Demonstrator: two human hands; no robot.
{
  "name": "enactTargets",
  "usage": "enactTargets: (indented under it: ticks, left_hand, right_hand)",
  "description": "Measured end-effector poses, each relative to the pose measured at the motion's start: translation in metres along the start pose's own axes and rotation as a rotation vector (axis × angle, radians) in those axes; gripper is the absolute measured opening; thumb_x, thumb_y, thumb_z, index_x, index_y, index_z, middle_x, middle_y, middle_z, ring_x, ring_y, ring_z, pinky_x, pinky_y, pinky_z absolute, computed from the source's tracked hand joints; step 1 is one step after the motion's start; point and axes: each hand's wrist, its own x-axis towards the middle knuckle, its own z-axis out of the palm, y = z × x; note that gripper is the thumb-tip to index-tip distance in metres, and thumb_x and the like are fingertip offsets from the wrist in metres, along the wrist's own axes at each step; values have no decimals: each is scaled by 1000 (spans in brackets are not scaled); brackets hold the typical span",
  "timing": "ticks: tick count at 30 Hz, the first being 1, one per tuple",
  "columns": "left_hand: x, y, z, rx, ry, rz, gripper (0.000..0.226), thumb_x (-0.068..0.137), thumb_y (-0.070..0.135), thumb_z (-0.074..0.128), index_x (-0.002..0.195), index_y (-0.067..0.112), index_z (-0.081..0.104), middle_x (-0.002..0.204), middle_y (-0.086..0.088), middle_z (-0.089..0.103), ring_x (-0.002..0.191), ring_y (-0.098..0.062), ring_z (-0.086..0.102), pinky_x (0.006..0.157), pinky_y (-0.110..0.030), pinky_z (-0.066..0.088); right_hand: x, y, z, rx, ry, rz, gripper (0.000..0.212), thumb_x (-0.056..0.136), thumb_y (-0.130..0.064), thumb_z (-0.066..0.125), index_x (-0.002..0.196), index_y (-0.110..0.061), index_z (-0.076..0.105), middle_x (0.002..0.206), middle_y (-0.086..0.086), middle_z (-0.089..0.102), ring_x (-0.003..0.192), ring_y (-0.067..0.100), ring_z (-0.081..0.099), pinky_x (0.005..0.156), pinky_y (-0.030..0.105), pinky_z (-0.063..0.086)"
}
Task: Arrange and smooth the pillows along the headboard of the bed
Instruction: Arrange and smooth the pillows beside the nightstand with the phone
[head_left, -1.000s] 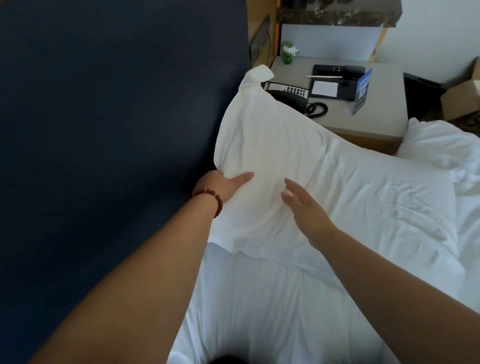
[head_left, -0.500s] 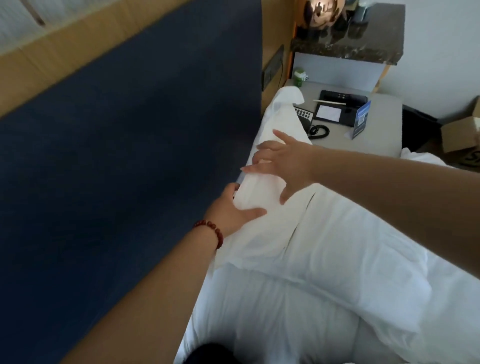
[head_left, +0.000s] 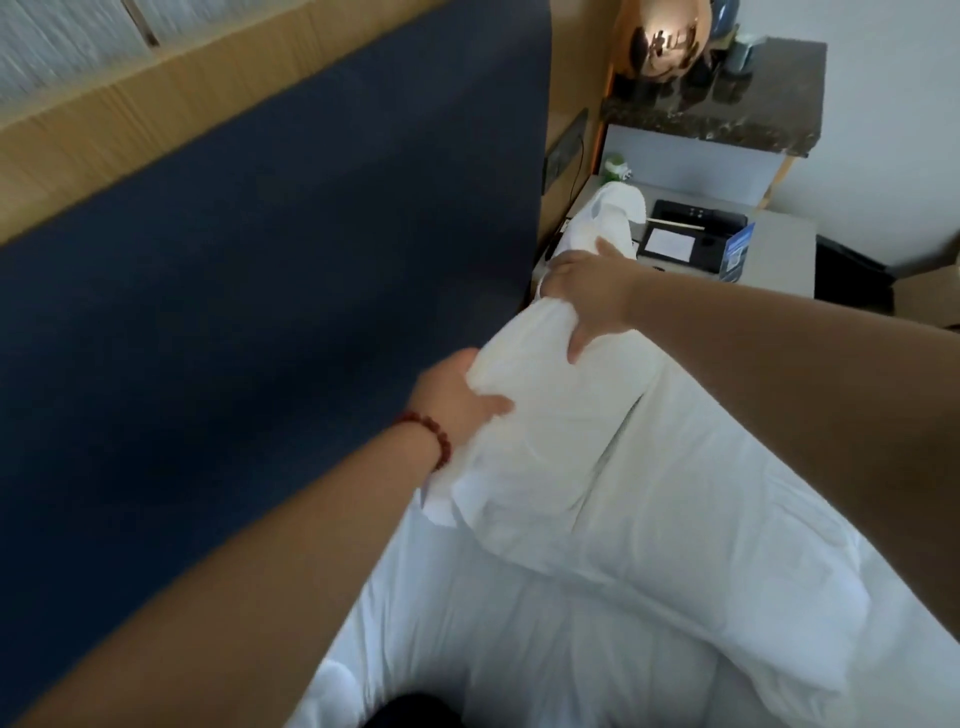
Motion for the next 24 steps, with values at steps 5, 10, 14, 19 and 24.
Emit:
enactTargets:
  ticks: [5, 10, 14, 19, 24]
  left_hand:
    - [-6, 22, -69, -105, 98, 38, 29, 74, 27, 83, 98, 34, 69, 93, 11, 71, 88, -11, 67, 80, -35, 58]
    - [-19, 36, -98, -131, 305, 173, 22, 84, 22, 76, 99, 36, 70, 89, 18, 69, 81, 3, 63, 66, -10, 48]
    - [-26, 35, -99, 209, 410, 248, 39, 94, 31, 63, 132, 30, 56, 104, 11, 66, 94, -8, 62, 78, -22, 52]
    - [-29, -4, -72, 709, 373, 328, 61, 100, 40, 44, 155, 20, 28, 150, -2, 45, 133, -23, 41, 99, -35, 43]
    - [-52, -51, -46, 649, 445, 498, 46, 97, 29, 54, 141, 12, 52, 147, -7, 50, 138, -28, 42, 108, -50, 42]
  right_hand:
    - [24, -13, -47, -57, 245, -24, 65, 73, -68, 66, 118, -22, 59, 119, 1, 62, 117, 24, 50, 91, 43, 44]
    - [40, -22, -97, -35, 548, -78, 38, 79, -59, 52, 82, -22, 51, 92, 4, 61, 91, 25, 53, 74, 38, 42]
    - [43, -30, -86, 105, 726, -83, 31, 74, -45, 33, 62, -20, 47, 69, 9, 61, 71, 29, 58, 69, 40, 47]
    - [44, -55, 3, 477, 571, 92, 52, 88, -34, 66, 136, -21, 53, 150, 5, 45, 144, 26, 31, 115, 52, 22]
    - [-3, -98, 78, 919, 535, 332, 66, 102, -42, 43, 157, -28, 9, 166, 3, 1, 152, 22, 4, 123, 40, 10]
